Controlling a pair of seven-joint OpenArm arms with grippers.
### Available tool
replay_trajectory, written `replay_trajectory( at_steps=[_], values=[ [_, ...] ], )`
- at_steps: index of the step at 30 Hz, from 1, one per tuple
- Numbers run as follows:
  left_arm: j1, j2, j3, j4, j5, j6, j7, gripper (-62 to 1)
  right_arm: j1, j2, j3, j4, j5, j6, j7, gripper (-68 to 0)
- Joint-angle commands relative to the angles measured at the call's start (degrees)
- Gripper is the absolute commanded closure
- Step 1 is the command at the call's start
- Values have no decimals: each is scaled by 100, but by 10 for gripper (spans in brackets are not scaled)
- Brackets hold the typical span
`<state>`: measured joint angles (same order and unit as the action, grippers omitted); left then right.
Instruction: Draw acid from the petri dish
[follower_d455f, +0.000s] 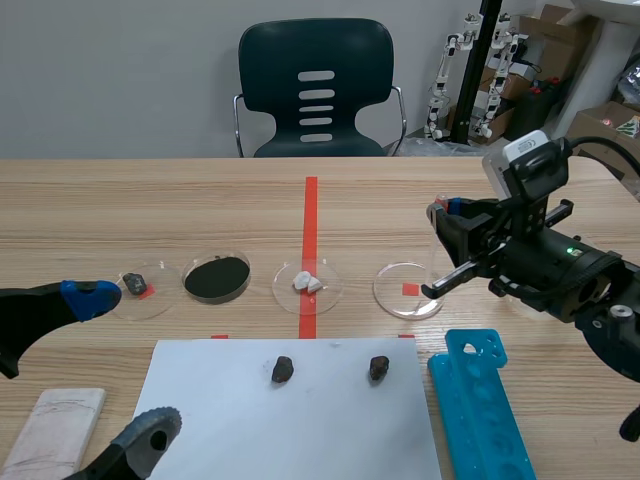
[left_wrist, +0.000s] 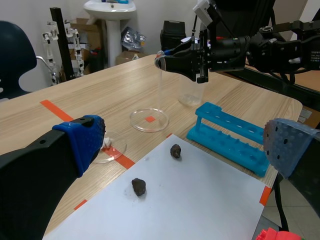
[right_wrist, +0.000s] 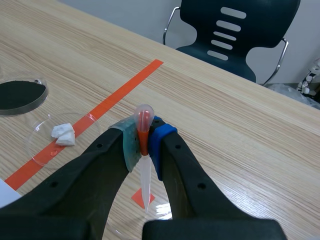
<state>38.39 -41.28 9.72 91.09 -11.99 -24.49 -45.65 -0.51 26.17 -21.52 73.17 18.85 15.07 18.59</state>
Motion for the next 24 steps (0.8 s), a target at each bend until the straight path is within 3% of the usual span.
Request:
replay_trajectory(
  at_steps=[1, 24],
  values=[
    [13, 28, -15, 68, -39, -11, -90, -623, 133, 11, 4, 7, 59, -2, 105, -6],
    [13, 28, -15, 68, -39, -11, -90, -623, 133, -15, 4, -140, 59, -2, 105, -6]
  ],
)
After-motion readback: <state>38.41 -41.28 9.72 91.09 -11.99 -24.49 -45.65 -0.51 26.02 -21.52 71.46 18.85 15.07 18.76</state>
